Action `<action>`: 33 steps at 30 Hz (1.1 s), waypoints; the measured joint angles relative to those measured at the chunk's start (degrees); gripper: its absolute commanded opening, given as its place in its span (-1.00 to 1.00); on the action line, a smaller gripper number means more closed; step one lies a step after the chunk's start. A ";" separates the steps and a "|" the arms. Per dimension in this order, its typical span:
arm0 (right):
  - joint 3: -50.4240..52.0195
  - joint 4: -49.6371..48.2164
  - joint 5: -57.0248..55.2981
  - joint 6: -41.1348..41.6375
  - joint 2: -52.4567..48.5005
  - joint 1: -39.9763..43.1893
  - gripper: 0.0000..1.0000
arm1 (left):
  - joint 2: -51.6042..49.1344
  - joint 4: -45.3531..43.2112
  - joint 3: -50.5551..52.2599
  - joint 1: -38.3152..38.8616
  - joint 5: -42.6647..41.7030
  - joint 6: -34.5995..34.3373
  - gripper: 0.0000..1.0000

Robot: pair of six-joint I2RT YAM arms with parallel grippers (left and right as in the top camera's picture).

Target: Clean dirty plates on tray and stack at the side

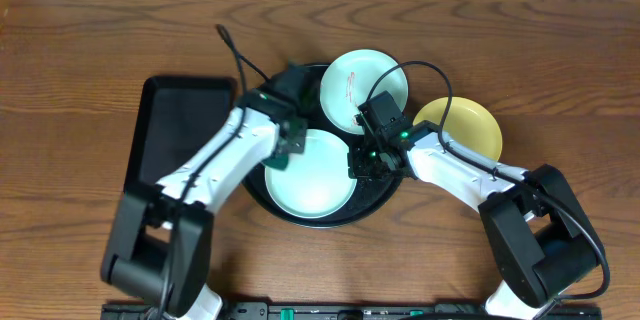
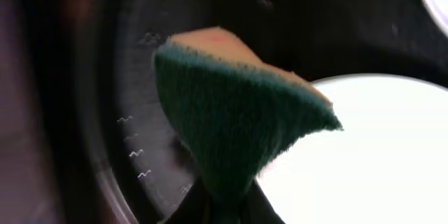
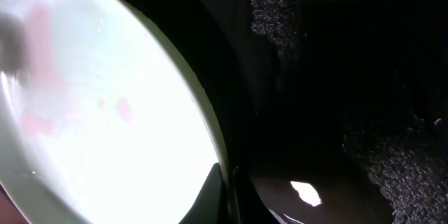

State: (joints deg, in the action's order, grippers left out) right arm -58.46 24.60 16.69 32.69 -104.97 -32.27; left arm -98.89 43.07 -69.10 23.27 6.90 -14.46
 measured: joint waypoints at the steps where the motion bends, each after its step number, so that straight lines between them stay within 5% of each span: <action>1: 0.00 0.00 0.00 0.00 0.00 0.00 -0.98 | 0.83 1.53 -1.20 -0.90 0.22 -0.57 -0.85; 12: 0.02 0.83 -4.55 -2.64 4.90 -0.33 -0.97 | 9.88 4.61 -5.95 -13.00 -4.24 -3.21 -0.85; 24: 0.00 1.11 -21.35 -8.83 21.84 -5.25 -0.98 | 9.77 4.52 -5.95 -13.79 -6.99 -3.56 -0.85; 33: -0.04 5.90 -13.55 -7.10 18.58 -3.63 -0.72 | 9.77 4.52 -5.95 -13.79 -6.99 -3.56 -0.85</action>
State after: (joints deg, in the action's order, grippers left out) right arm -58.50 30.50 3.14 25.58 -86.39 -35.90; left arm -89.12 47.59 -75.05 9.47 -0.10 -18.02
